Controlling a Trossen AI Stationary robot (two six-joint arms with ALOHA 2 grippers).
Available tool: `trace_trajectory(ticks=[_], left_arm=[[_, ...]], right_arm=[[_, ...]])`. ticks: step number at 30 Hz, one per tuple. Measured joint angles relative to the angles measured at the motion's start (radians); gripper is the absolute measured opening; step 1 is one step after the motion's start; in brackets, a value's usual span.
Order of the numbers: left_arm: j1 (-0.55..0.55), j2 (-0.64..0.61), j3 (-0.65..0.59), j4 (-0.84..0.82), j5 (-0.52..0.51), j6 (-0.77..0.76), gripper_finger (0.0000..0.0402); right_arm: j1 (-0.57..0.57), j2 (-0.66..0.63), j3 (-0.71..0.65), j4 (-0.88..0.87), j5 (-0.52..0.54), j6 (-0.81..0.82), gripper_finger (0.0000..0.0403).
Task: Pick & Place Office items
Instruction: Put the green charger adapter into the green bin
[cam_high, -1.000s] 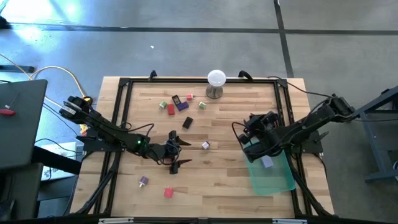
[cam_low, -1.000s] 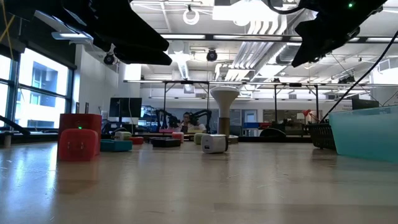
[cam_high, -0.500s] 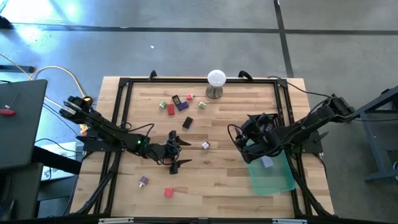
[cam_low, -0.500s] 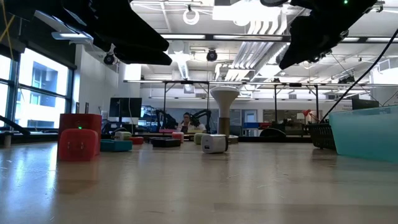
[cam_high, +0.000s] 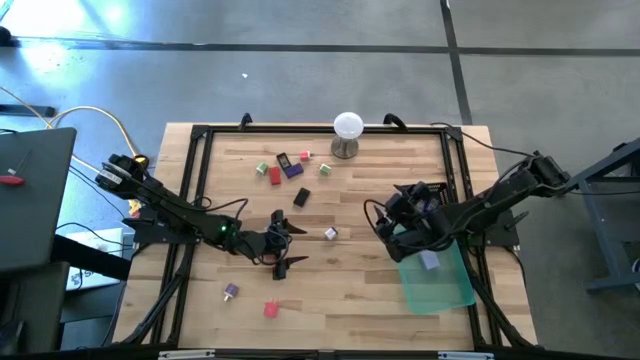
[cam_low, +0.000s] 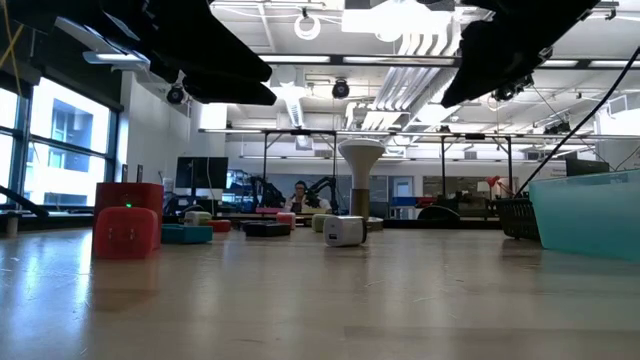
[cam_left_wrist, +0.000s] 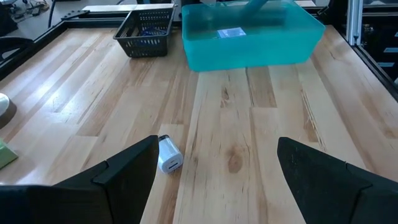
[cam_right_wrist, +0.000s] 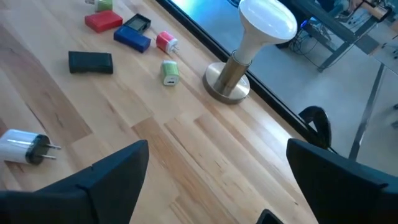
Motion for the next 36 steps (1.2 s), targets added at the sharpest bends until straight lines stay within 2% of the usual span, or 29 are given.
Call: trace_trajectory(ticks=[10, 12, 14, 18, 21, 26, 31, 36], left_arm=[[0.021, -0.030, 0.000, -0.099, 0.002, -0.024, 0.0320], [0.044, -0.067, 0.003, -0.188, 0.002, -0.064, 0.0320], [0.083, -0.107, 0.027, -0.345, 0.002, -0.096, 0.0320], [0.217, -0.176, 0.092, -0.698, 0.020, -0.183, 0.0320], [0.352, -0.197, 0.114, -0.862, 0.102, -0.271, 0.0320], [0.613, -0.202, 0.116, -0.966, 0.224, -0.431, 0.0320], [0.838, -0.202, 0.116, -0.989, 0.228, -0.471, 0.0320], [0.979, -0.202, 0.116, -0.973, 0.233, -0.470, 0.0320]], right_arm=[[0.000, 0.000, 0.000, 0.041, 0.000, -0.045, 0.0368], [0.000, 0.000, 0.000, 0.045, 0.000, -0.045, 0.0368], [0.000, 0.000, 0.000, 0.047, 0.000, -0.048, 0.0368], [0.000, 0.000, 0.000, 0.052, 0.000, -0.048, 0.0368], [0.000, 0.000, 0.000, 0.059, 0.000, -0.048, 0.0368], [-0.004, 0.000, 0.000, 0.072, 0.000, -0.048, 0.0368], [-0.009, 0.000, 0.000, 0.073, 0.000, -0.048, 0.0368], [-0.008, 0.000, 0.000, 0.073, 0.000, -0.048, 0.0368]])
